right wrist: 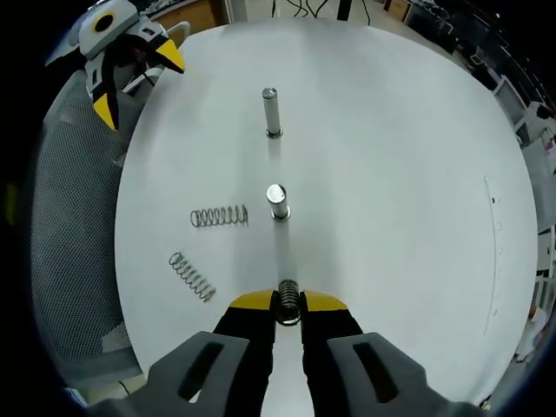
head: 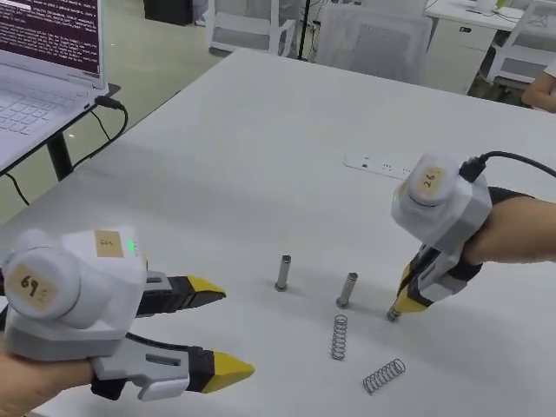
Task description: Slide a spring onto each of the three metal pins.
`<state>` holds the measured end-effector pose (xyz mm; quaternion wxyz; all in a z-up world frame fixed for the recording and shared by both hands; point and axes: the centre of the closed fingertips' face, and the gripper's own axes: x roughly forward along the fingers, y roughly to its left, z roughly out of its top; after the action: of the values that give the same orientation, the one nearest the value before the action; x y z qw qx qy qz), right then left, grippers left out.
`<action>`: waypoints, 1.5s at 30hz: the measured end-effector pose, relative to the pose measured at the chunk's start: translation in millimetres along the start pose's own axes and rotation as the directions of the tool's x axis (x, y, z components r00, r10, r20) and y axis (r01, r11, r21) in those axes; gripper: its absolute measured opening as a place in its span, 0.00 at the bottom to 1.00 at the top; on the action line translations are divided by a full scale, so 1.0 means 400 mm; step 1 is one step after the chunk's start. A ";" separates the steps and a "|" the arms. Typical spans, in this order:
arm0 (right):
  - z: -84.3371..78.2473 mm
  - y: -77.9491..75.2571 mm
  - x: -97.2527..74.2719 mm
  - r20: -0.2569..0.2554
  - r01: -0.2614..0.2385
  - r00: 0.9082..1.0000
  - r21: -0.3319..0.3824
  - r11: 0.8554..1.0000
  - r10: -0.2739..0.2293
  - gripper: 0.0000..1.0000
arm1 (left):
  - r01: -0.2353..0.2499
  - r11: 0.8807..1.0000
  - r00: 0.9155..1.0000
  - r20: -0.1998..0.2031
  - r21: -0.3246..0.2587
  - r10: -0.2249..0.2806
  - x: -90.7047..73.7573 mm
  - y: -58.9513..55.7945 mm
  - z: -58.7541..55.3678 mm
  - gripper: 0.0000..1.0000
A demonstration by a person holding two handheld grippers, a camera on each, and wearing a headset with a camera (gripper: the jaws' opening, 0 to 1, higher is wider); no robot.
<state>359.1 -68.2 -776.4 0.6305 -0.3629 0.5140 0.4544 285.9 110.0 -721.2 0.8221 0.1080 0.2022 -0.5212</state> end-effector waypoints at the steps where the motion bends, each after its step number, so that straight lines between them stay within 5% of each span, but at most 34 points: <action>1: 0.001 0.002 0.002 0.000 0.000 1.000 0.000 1.000 0.000 0.08 | 0.000 1.000 1.000 -0.001 0.000 0.000 0.000 0.000 0.000 0.47; 20: -0.001 -0.003 0.009 0.001 0.004 1.000 -0.026 1.000 -0.004 0.10 | 0.001 1.000 1.000 -0.003 -0.002 -0.001 0.000 0.004 -0.004 0.46; 45: -0.044 -0.008 -0.029 0.065 0.047 0.997 0.015 0.999 -0.048 0.28 | 0.010 1.000 1.000 -0.004 0.002 -0.010 0.005 -0.003 -0.003 0.46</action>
<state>355.9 -88.0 -768.9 0.6600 -0.3558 0.4873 0.4477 285.1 108.3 -723.0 0.8190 0.1087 0.2038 -0.5253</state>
